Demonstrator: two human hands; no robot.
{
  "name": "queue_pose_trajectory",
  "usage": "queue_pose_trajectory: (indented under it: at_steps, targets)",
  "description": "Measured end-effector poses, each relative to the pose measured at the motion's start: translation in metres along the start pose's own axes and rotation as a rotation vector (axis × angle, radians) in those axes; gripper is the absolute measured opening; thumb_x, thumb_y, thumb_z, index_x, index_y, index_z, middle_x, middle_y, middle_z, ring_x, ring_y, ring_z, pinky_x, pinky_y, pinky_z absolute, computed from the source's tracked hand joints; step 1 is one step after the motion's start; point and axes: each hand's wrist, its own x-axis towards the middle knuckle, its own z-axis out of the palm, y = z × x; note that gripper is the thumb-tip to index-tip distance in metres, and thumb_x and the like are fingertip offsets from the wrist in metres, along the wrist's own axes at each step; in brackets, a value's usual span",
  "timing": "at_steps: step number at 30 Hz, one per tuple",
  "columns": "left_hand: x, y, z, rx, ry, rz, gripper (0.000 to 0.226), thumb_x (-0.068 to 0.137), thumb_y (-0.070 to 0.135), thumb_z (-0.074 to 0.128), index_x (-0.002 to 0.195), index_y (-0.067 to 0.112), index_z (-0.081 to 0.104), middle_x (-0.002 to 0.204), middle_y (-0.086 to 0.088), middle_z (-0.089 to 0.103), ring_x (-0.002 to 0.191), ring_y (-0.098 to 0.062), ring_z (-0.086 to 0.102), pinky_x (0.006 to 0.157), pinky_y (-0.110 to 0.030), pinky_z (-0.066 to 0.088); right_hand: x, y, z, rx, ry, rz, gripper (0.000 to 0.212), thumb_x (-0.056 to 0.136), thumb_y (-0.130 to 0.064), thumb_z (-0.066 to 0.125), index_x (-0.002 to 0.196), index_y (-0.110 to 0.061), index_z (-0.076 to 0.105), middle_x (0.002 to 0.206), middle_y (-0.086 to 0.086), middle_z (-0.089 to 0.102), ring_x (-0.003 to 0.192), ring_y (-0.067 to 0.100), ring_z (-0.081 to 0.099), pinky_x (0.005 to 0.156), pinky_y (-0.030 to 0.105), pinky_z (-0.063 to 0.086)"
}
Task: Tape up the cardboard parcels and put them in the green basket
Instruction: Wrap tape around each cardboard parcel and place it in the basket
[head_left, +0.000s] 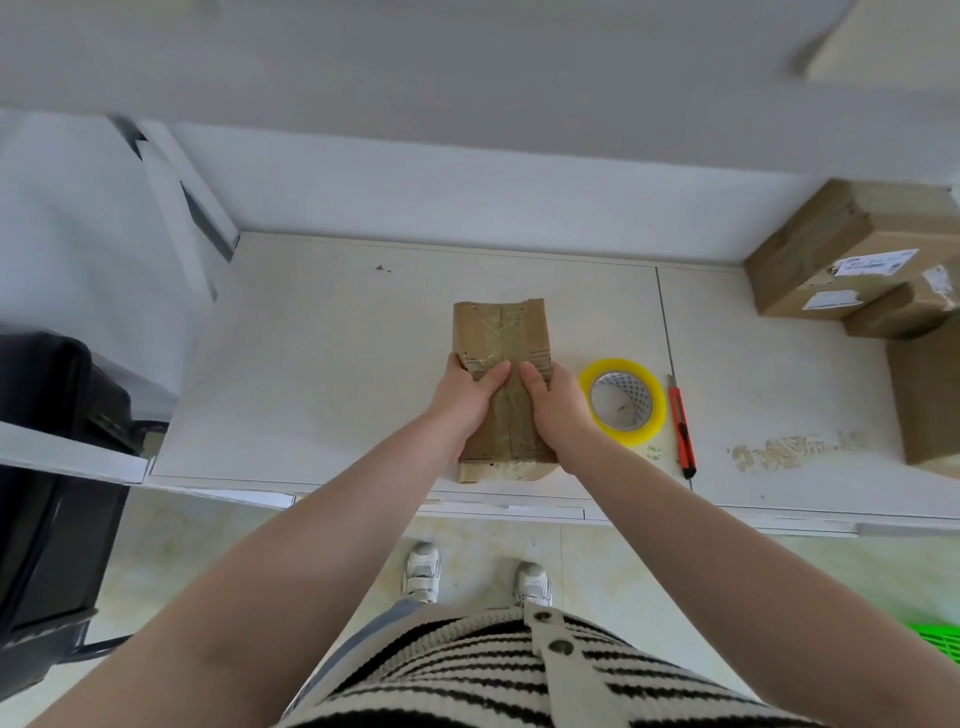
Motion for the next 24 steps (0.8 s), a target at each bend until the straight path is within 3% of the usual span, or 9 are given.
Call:
queue_pose_trajectory:
  at_steps: [5,10,12,14,16,18,20,22,24]
  targets:
    - [-0.005,0.002,-0.007,-0.031,-0.032,-0.024,0.056,0.092,0.043,0.066,0.137,0.019,0.046,0.127,-0.007,0.064,0.110,-0.025,0.064,0.096,-0.046,0.053,-0.002,-0.002,-0.003,0.097,-0.066,0.043,0.032,0.102,-0.041,0.043,0.123,-0.022,0.058,0.099,-0.007,0.066,0.092,0.012,0.064,0.071,0.026,0.051]
    - [-0.013,0.001,-0.047,-0.303,-0.213,-0.141,0.049,0.091,0.052,0.061,0.124,0.016,0.065,0.111,-0.006,0.074,0.095,-0.021,0.073,0.067,-0.033,0.060,-0.005,-0.005,-0.026,0.232,0.008,0.067,0.047,0.097,-0.050,0.050,0.137,-0.025,0.053,0.118,-0.014,0.059,0.112,0.009,0.053,0.096,0.029,0.039]
    - [-0.015,-0.001,-0.060,-0.381,-0.333,-0.136,0.055,0.086,0.063,0.059,0.119,0.022,0.072,0.119,-0.007,0.071,0.104,-0.023,0.071,0.074,-0.036,0.060,-0.010,-0.003,-0.038,0.350,-0.078,0.153,0.058,0.089,-0.058,0.058,0.137,-0.026,0.054,0.128,-0.006,0.062,0.115,0.014,0.059,0.098,0.033,0.046]
    - [-0.014,-0.002,-0.063,-0.387,-0.431,-0.109,0.065,0.078,0.072,0.059,0.125,0.027,0.069,0.131,-0.006,0.065,0.118,-0.025,0.064,0.086,-0.040,0.058,-0.020,-0.005,-0.048,0.502,-0.230,0.265,0.056,0.078,-0.062,0.066,0.120,-0.025,0.067,0.116,0.000,0.072,0.098,0.017,0.070,0.083,0.032,0.057]
    - [-0.010,-0.002,-0.055,-0.356,-0.507,-0.113,0.075,0.074,0.077,0.057,0.132,0.029,0.063,0.136,-0.006,0.062,0.124,-0.025,0.060,0.092,-0.041,0.055,-0.030,-0.004,-0.055,0.627,-0.259,0.307,0.049,0.065,-0.062,0.072,0.099,-0.026,0.076,0.106,0.001,0.075,0.086,0.017,0.073,0.069,0.030,0.060]
    - [-0.010,0.004,-0.038,-0.266,-0.526,-0.124,0.080,0.076,0.077,0.053,0.137,0.025,0.058,0.136,-0.006,0.062,0.125,-0.026,0.059,0.099,-0.043,0.051,-0.040,0.005,-0.067,0.695,-0.185,0.257,0.034,0.069,-0.058,0.072,0.088,-0.032,0.080,0.104,0.001,0.075,0.084,0.017,0.074,0.065,0.031,0.059]
    - [-0.010,0.010,-0.014,-0.159,-0.439,-0.054,0.068,0.088,0.064,0.052,0.137,0.017,0.057,0.130,-0.008,0.065,0.121,-0.026,0.061,0.102,-0.042,0.048,-0.051,0.017,-0.085,0.742,-0.063,0.205,0.019,0.081,-0.053,0.068,0.091,-0.040,0.077,0.104,-0.001,0.075,0.085,0.017,0.074,0.062,0.032,0.058]
    - [-0.012,0.016,0.015,-0.083,-0.312,0.088,0.048,0.099,0.044,0.053,0.136,0.014,0.057,0.129,-0.003,0.065,0.120,-0.020,0.061,0.102,-0.036,0.046,-0.063,0.032,-0.106,0.746,0.079,0.199,0.033,0.087,-0.048,0.066,0.115,-0.032,0.069,0.108,0.001,0.074,0.089,0.018,0.073,0.063,0.033,0.058]
    - [-0.027,0.026,0.050,-0.019,-0.347,0.174,0.043,0.100,0.046,0.050,0.134,0.022,0.056,0.137,0.007,0.058,0.131,-0.010,0.051,0.109,-0.028,0.039,-0.077,0.049,-0.129,0.754,0.194,0.175,0.036,0.089,-0.046,0.065,0.118,-0.024,0.066,0.102,0.000,0.076,0.085,0.018,0.074,0.060,0.031,0.057]
